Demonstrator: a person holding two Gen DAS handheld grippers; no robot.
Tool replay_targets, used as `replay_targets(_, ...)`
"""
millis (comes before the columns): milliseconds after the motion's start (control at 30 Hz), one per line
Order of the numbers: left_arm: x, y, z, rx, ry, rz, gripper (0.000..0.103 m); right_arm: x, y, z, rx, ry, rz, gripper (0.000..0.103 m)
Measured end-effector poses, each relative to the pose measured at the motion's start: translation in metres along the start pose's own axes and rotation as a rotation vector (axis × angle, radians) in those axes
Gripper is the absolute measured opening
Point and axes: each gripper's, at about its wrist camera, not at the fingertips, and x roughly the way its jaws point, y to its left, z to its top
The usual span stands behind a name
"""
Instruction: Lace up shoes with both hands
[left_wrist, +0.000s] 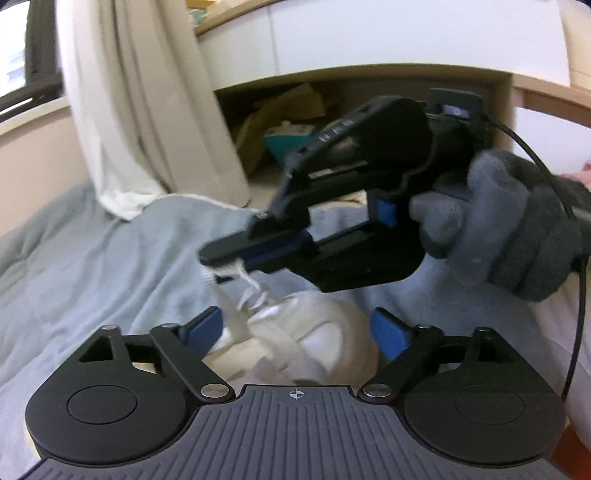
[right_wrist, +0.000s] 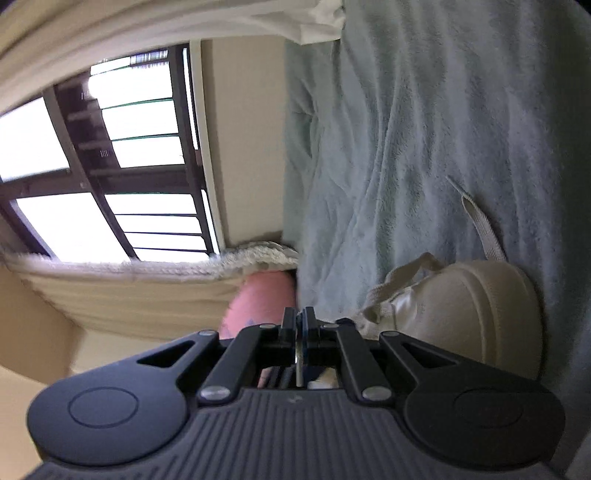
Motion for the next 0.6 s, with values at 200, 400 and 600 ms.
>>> replay_targets(200, 0.005, 0.012, -0.001, -0.058, 0.003, 0.043, 0.081, 0.002, 0.015, -0.004, -0.153, 0.019, -0.036, 0.004)
replay_targets(400, -0.010, 0.039, -0.001, -0.233, -0.052, 0.081, 0.058, 0.000, 0.014, -0.001, -0.129, 0.009, -0.024, 0.004)
replay_targets(600, -0.002, 0.027, 0.007, -0.203, -0.041, 0.110, 0.020, 0.000, 0.018, -0.004, -0.153, 0.017, -0.028, 0.005)
